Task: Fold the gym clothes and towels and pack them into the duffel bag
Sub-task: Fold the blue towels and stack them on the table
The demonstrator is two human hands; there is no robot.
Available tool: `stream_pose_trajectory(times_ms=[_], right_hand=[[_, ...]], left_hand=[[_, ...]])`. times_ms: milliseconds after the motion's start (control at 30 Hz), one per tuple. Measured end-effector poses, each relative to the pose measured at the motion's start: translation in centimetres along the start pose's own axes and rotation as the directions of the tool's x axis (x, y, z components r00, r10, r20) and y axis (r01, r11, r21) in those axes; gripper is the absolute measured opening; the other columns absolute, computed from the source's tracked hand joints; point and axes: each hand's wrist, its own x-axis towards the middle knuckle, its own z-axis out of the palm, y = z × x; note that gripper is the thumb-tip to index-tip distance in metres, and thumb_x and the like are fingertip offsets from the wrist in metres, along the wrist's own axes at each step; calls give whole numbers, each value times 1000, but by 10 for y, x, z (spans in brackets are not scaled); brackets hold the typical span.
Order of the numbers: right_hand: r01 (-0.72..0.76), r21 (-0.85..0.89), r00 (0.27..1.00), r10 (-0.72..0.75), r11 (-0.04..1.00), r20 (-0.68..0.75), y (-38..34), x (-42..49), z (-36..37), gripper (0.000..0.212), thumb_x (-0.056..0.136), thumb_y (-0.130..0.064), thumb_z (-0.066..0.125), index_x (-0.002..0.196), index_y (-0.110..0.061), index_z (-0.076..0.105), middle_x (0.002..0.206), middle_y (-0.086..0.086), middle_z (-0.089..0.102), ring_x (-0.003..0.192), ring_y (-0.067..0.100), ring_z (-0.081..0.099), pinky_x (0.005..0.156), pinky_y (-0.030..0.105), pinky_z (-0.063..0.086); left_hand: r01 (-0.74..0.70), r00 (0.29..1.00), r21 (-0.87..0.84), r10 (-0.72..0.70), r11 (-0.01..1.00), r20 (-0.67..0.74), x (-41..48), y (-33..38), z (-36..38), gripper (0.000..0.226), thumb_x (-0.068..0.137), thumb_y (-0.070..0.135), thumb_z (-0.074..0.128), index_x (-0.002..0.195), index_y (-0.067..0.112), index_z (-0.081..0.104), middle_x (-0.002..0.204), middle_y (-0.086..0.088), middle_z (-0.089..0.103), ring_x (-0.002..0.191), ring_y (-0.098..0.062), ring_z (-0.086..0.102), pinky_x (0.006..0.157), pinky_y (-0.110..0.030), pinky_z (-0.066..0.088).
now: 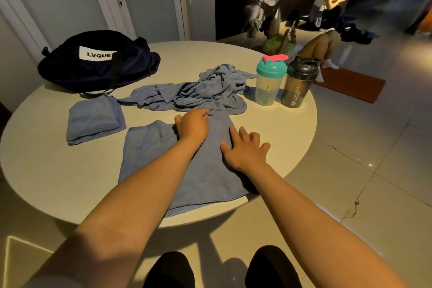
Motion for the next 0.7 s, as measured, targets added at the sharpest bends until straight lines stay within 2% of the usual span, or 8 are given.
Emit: stream_pose_trajectory(times_ms=[100, 200, 267, 333, 400, 533, 633, 700], right_hand=[[-29, -38, 999, 30, 999, 27, -5, -3, -1, 71, 98, -65, 14, 159, -30, 7, 168, 1, 3, 150, 30, 4, 112, 63, 8], [13, -59, 997, -18, 998, -74, -14, -11, 1, 67, 101, -59, 16, 159, -25, 10, 168, 7, -2, 151, 31, 1, 113, 63, 6], [104, -68, 985, -112, 992, -133, -18, -13, 5, 63, 104, -52, 18, 159, -22, 13, 168, 5, 0, 153, 27, 1, 115, 60, 8], [139, -61, 987, -143, 988, -67, -15, -13, 9, 64, 104, -52, 16, 160, -22, 10, 168, 3, 2, 154, 22, 1, 118, 58, 9], [104, -37, 994, -104, 994, 11, -6, -10, 9, 67, 102, -58, 12, 161, -26, 4, 168, -1, -3, 154, 20, -4, 120, 56, 3], [37, -21, 999, -37, 999, 25, 10, -8, 2, 70, 100, -64, 8, 160, -30, 0, 168, -2, -9, 154, 20, -9, 120, 59, -7], [-3, -53, 1000, 3, 999, 8, 10, -9, -2, 70, 100, -63, 9, 161, -28, 2, 168, 0, -9, 154, 23, -13, 118, 61, -12], [46, -84, 998, -50, 995, -46, 2, -11, -2, 68, 102, -58, 11, 160, -23, 11, 168, 2, -2, 154, 23, -10, 118, 60, -10]], left_hand=[[38, 999, 17, -38, 999, 3, -1, -6, -2, 36, 107, 19, 40, 133, 28, 62, 126, -7, 67, 114, -32, 58, 113, -42, 22], [-29, 998, -9, 30, 1000, 62, -8, -5, 0, 33, 105, 25, 43, 134, 29, 59, 123, -4, 68, 119, -29, 56, 117, -45, 16], [-97, 989, -23, 99, 995, 110, -12, -5, 2, 34, 101, 29, 49, 135, 29, 57, 129, -3, 65, 124, -28, 52, 115, -43, 19], [-124, 984, 5, 122, 992, 130, -14, -7, 1, 35, 100, 27, 50, 135, 27, 57, 133, -6, 61, 124, -30, 49, 108, -39, 27], [-99, 991, 68, 92, 993, 101, -14, -12, 0, 32, 103, 25, 47, 133, 24, 58, 132, -10, 58, 123, -32, 46, 103, -39, 29], [-13, 1000, 72, 14, 997, -20, -18, -25, -8, 30, 106, 30, 45, 131, 24, 60, 132, -9, 56, 122, -31, 43, 101, -40, 32], [-52, 998, -18, 52, 999, 19, -27, -29, -15, 37, 104, 38, 47, 137, 24, 56, 137, -8, 54, 125, -31, 42, 106, -42, 32], [-112, 992, -49, 115, 992, 59, -36, -32, -17, 43, 102, 39, 50, 142, 24, 51, 144, -6, 50, 132, -30, 39, 113, -41, 28]])
